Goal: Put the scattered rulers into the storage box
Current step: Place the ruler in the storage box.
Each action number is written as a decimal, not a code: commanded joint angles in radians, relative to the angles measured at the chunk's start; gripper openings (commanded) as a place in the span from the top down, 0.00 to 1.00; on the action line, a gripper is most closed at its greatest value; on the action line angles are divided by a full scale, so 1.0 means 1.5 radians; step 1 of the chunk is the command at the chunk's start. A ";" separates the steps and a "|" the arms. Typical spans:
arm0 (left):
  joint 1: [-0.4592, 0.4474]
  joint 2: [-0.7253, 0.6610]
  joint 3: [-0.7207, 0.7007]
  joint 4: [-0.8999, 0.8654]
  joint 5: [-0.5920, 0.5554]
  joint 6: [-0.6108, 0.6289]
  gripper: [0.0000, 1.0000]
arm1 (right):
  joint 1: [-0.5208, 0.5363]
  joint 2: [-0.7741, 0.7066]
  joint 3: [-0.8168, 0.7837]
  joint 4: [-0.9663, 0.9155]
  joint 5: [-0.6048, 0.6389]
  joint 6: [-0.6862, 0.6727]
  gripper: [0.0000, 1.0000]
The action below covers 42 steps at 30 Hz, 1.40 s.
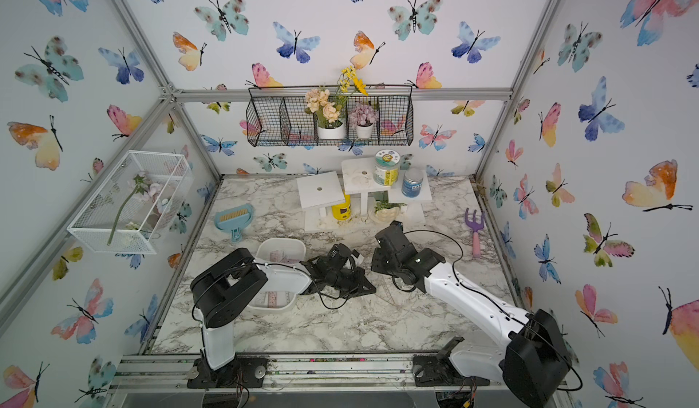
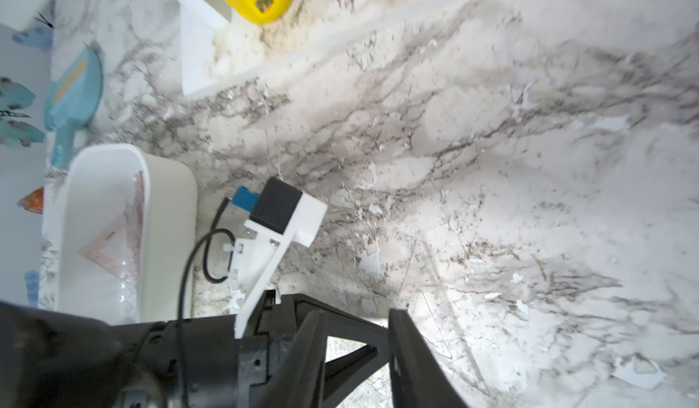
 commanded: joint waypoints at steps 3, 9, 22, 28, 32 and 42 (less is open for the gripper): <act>0.034 -0.101 0.037 -0.137 0.019 0.095 1.00 | -0.012 -0.010 0.053 -0.090 0.060 -0.040 0.66; 0.090 -0.214 0.031 -0.273 0.010 0.181 1.00 | -0.016 0.000 0.055 -0.078 0.049 -0.046 0.66; 0.293 -0.409 0.028 -0.578 -0.042 0.348 1.00 | -0.017 0.078 0.073 -0.020 -0.013 -0.073 0.69; 0.358 -0.463 0.056 -0.702 -0.115 0.414 1.00 | -0.017 0.124 0.088 0.010 -0.039 -0.082 0.70; 0.401 -0.481 0.075 -0.762 -0.153 0.450 1.00 | -0.017 0.150 0.095 0.029 -0.057 -0.088 0.71; 0.420 -0.447 0.141 -0.887 -0.316 0.516 1.00 | -0.017 0.179 0.095 0.055 -0.082 -0.096 0.73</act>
